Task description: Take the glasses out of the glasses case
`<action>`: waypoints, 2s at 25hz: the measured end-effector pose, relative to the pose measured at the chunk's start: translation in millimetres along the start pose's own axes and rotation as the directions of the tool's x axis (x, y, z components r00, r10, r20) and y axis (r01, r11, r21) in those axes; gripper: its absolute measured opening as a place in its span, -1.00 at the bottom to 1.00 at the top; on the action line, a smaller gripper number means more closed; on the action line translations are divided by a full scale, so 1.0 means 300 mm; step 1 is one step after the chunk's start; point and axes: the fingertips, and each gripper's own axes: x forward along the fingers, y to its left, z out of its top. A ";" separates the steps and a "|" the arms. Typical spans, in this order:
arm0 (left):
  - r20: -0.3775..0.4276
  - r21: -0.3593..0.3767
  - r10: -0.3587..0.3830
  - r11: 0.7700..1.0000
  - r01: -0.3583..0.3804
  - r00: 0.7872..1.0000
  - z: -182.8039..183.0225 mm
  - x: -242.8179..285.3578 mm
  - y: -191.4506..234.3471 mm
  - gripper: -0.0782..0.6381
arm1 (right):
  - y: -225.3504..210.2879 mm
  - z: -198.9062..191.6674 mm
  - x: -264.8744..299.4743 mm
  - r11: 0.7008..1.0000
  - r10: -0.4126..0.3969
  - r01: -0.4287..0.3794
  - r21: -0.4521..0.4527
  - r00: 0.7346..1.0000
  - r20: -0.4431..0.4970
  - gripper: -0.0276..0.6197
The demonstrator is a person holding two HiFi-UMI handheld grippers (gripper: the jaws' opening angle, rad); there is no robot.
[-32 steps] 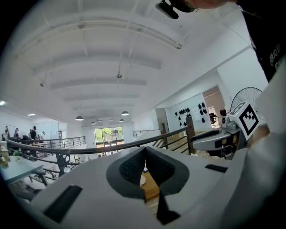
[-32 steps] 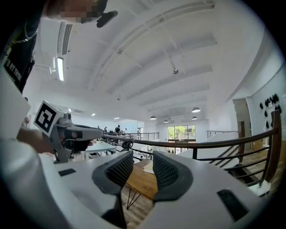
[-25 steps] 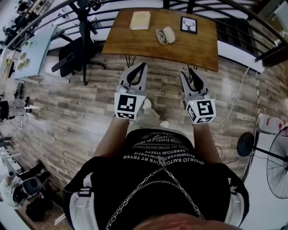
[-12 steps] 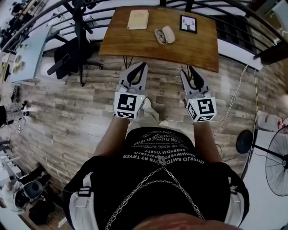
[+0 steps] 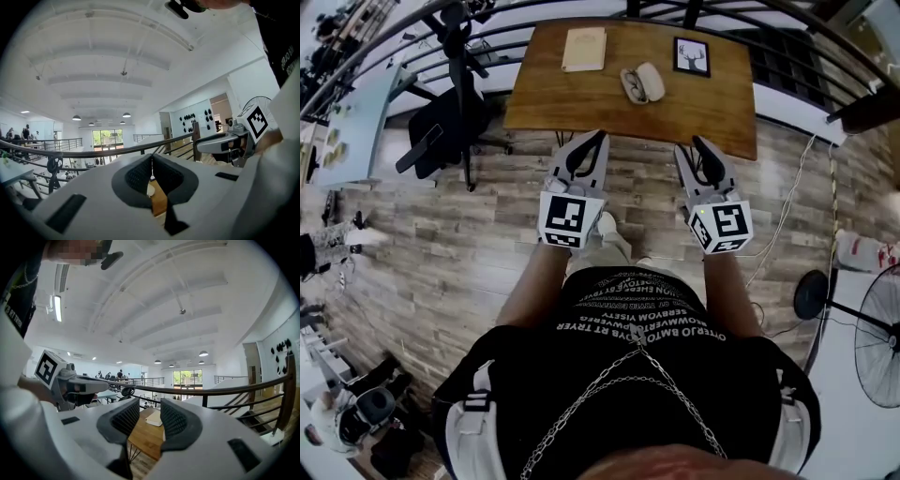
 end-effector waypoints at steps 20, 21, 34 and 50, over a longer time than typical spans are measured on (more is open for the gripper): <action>-0.021 -0.017 -0.036 0.999 0.036 0.999 -0.036 0.255 0.193 -0.70 | -0.094 -0.009 0.315 0.999 0.005 -0.004 0.041 1.000 -0.023 -0.52; -0.021 -0.016 -0.040 0.999 0.040 0.999 -0.035 0.270 0.201 -0.70 | -0.098 -0.007 0.331 0.999 0.005 -0.004 0.041 1.000 -0.023 -0.52; -0.003 -0.016 -0.092 0.996 0.092 0.996 -0.027 0.411 0.317 -0.70 | -0.139 0.011 0.502 0.999 -0.031 0.032 0.042 0.999 -0.032 -0.52; 0.050 -0.042 -0.097 0.994 0.100 0.994 0.005 0.462 0.513 -0.70 | -0.080 0.103 0.690 0.999 -0.042 0.041 -0.033 0.999 -0.027 -0.52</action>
